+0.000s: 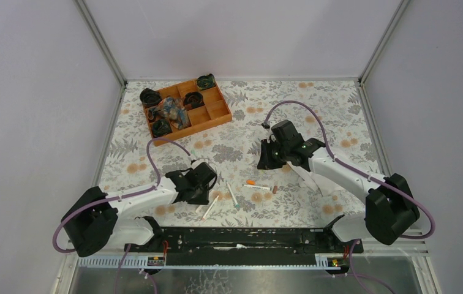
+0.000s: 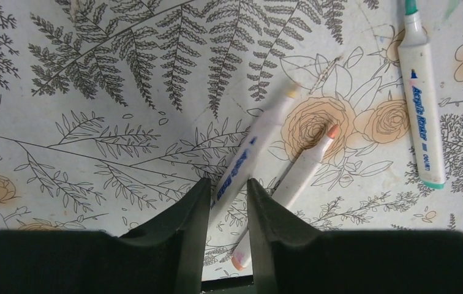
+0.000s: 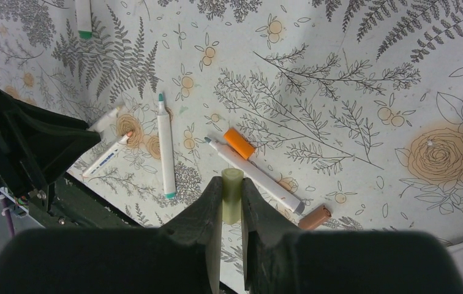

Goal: Insert the pens into the pen caps

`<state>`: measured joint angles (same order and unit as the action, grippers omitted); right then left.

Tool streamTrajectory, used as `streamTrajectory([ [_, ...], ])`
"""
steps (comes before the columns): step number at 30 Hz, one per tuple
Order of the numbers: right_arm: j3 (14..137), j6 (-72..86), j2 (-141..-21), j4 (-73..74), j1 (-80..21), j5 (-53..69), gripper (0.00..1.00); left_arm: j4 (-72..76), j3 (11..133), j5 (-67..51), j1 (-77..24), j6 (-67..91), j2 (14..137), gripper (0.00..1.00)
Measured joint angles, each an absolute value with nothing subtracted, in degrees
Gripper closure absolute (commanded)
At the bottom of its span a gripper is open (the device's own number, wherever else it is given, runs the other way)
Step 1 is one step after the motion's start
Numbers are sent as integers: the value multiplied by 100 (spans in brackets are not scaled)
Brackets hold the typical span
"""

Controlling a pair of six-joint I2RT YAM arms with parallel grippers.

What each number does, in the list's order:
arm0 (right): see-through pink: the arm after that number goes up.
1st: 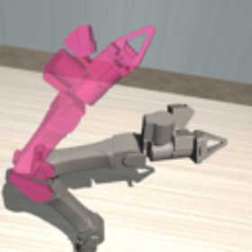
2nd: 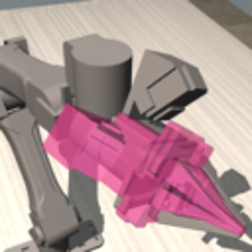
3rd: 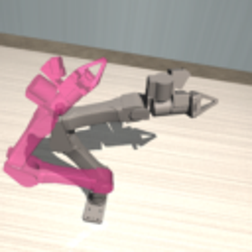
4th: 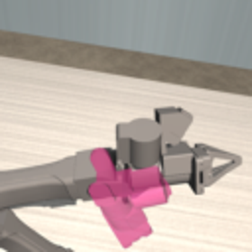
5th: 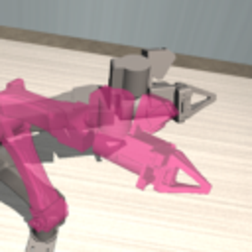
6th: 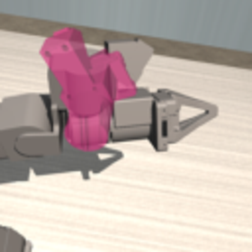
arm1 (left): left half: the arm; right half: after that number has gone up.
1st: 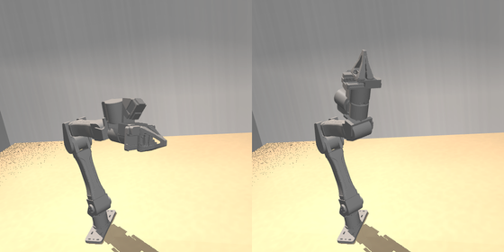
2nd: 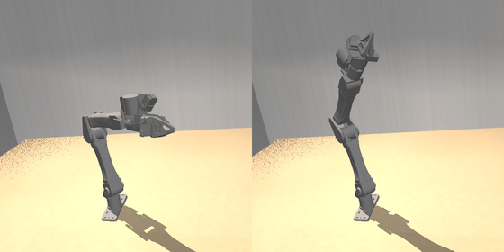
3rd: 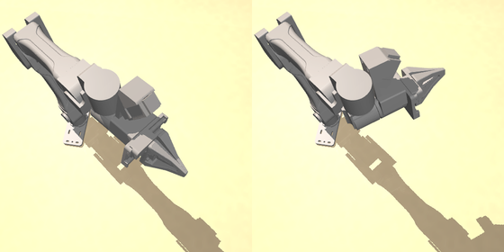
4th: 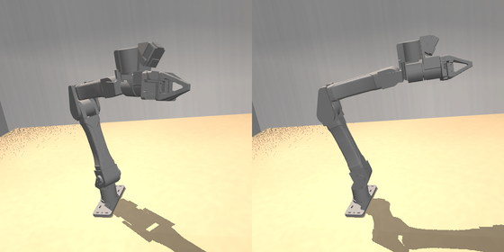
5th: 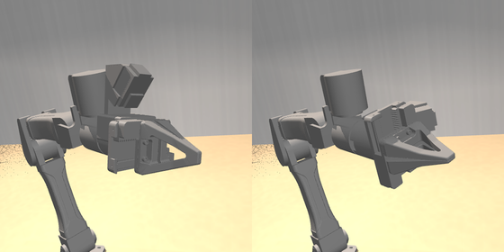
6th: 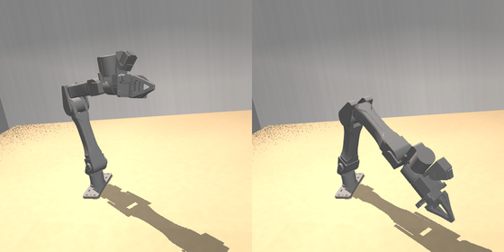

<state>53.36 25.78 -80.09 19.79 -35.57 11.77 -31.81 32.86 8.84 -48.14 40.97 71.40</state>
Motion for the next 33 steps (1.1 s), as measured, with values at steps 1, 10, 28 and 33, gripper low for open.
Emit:
streamTrajectory([
  [1, 5336, 2580, -7979, 1979, -3557, 1177, 100, -3173, 3286, 886, -4814, 4115, 7146, 76],
  [10, 5339, 2617, -7922, 1981, -3557, 1179, 100, -3076, 3282, 888, -4814, 4174, 7177, 91],
  [28, 5354, 3048, -7924, 1708, -3557, 1306, 100, -1959, 2609, 989, -4814, 4368, 6117, 100],
  [33, 5363, 3306, -7959, 1490, -3557, 1306, 100, -1577, 2497, 972, -4814, 4088, 5376, 100],
])
